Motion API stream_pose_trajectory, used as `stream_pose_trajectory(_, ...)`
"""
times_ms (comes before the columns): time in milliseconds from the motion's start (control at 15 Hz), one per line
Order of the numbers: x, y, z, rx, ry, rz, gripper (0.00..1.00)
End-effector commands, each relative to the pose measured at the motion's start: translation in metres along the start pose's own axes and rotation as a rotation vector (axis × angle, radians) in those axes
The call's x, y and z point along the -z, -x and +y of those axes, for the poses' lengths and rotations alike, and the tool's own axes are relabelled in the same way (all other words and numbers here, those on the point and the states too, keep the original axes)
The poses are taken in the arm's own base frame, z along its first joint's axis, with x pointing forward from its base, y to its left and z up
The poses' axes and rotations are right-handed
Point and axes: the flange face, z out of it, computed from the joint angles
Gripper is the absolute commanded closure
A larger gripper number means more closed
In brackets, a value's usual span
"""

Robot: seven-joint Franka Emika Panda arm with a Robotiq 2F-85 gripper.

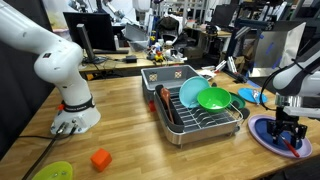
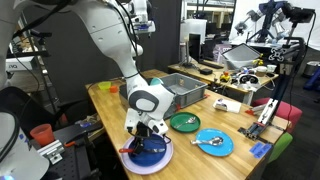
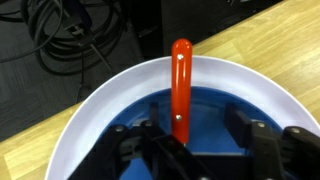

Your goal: Pick up the butter knife from the dark blue plate and place it on the dark green plate

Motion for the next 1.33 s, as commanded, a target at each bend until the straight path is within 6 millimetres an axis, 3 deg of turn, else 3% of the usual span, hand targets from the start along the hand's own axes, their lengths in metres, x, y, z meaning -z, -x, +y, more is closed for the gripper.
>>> stream_pose_trajectory(0, -0.003, -0.019, 0.001, 0.006, -0.007, -0.037, 0.6)
stream_pose_trajectory(333, 0.001, -0.019, -0.002, 0.011, -0.02, -0.049, 0.95)
stream_pose_trajectory(400, 0.003, -0.018, -0.002, 0.011, -0.026, -0.05, 0.99)
stream_pose_trajectory(800, 0.014, -0.017, 0.001, 0.009, -0.074, -0.039, 0.96)
stream_pose_trajectory(1067, 0.041, -0.002, -0.003, 0.068, -0.096, 0.027, 0.96)
stream_pose_trajectory(1267, 0.072, 0.009, -0.006, 0.135, -0.075, 0.086, 0.96)
